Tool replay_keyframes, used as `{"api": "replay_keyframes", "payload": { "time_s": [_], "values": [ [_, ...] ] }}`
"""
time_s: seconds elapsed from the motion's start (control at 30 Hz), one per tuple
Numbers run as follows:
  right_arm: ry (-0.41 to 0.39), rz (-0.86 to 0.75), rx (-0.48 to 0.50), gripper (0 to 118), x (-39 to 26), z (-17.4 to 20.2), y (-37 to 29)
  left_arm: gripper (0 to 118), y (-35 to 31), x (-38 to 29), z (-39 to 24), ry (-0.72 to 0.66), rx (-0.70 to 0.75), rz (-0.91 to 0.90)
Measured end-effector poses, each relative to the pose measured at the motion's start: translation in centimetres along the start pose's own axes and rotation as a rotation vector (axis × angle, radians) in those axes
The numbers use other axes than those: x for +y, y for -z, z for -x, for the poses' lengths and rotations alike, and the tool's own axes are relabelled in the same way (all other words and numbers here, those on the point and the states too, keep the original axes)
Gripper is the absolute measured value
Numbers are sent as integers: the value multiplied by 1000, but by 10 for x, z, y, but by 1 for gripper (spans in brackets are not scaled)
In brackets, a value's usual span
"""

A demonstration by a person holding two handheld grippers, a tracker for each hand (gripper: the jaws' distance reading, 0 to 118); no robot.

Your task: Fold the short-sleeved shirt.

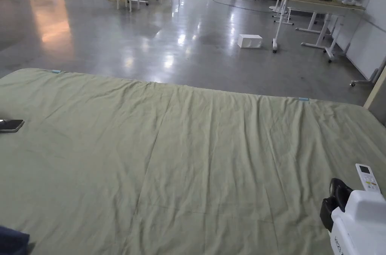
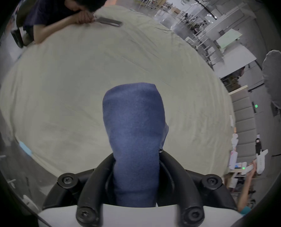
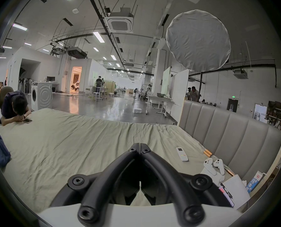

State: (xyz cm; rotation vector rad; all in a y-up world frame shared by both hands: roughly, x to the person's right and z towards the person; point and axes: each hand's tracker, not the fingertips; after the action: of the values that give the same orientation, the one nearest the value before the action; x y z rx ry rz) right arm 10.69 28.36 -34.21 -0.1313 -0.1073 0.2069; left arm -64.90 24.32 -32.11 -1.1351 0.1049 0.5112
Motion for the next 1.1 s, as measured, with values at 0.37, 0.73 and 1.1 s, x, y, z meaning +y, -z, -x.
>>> {"api": "replay_keyframes", "payload": {
  "time_s": [0.37, 0.73, 1.1],
  "values": [
    [-2, 33, 39, 0, -9, 14, 2, 58, 5, 10, 5, 193, 383, -47],
    [2, 30, 81, 0, -9, 21, -3, 66, -20, 14, -36, 353, 641, -278],
    [42, 35, 111, 0, -13, 32, -7, 66, 14, -55, -176, 209, 116, -626]
  ]
}}
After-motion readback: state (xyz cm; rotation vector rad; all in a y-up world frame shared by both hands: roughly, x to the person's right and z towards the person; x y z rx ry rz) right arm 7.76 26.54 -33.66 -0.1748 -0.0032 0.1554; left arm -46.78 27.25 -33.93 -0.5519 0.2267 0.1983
